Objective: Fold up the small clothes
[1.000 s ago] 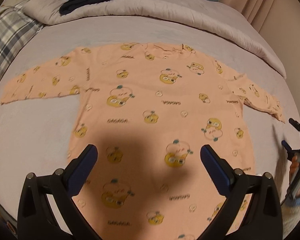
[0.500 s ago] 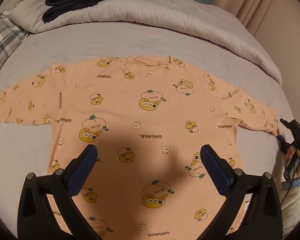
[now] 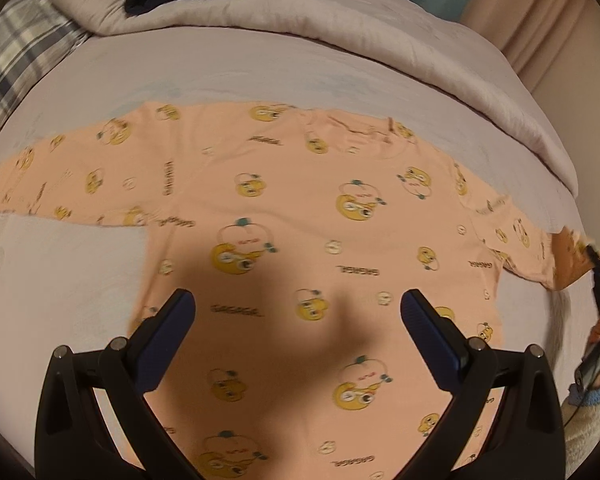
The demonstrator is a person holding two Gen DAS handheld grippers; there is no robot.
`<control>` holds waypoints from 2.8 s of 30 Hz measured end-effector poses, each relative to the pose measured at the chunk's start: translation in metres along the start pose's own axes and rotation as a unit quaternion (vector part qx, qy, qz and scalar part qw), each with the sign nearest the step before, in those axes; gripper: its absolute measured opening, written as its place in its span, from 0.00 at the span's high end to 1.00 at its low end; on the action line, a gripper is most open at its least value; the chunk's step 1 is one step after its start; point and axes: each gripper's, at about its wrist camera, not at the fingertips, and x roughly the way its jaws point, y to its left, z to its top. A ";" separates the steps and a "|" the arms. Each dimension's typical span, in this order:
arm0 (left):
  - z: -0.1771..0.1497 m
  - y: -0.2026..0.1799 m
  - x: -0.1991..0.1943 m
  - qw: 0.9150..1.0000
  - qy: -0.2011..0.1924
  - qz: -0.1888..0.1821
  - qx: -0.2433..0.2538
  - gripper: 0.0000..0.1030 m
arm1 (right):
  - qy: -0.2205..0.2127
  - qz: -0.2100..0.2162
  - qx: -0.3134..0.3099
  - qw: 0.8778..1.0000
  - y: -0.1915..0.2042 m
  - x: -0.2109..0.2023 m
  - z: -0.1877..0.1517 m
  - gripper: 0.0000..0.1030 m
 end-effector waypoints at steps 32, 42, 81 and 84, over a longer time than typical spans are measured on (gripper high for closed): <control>0.061 0.125 0.003 0.977 -0.005 -0.150 -0.149 0.02 | 0.217 0.167 -0.487 0.829 0.329 0.116 -0.282 0.76; 0.078 0.094 0.051 0.971 0.043 -0.198 -0.127 0.18 | 0.236 0.183 -0.433 0.851 0.294 0.095 -0.246 0.48; 0.073 0.103 0.054 0.995 0.013 -0.034 -0.096 0.94 | 0.234 0.114 -0.347 0.901 0.236 0.107 -0.208 0.48; 0.069 0.106 0.058 0.993 0.026 -0.060 -0.103 0.94 | 0.255 0.074 -0.336 0.904 0.224 0.122 -0.207 0.48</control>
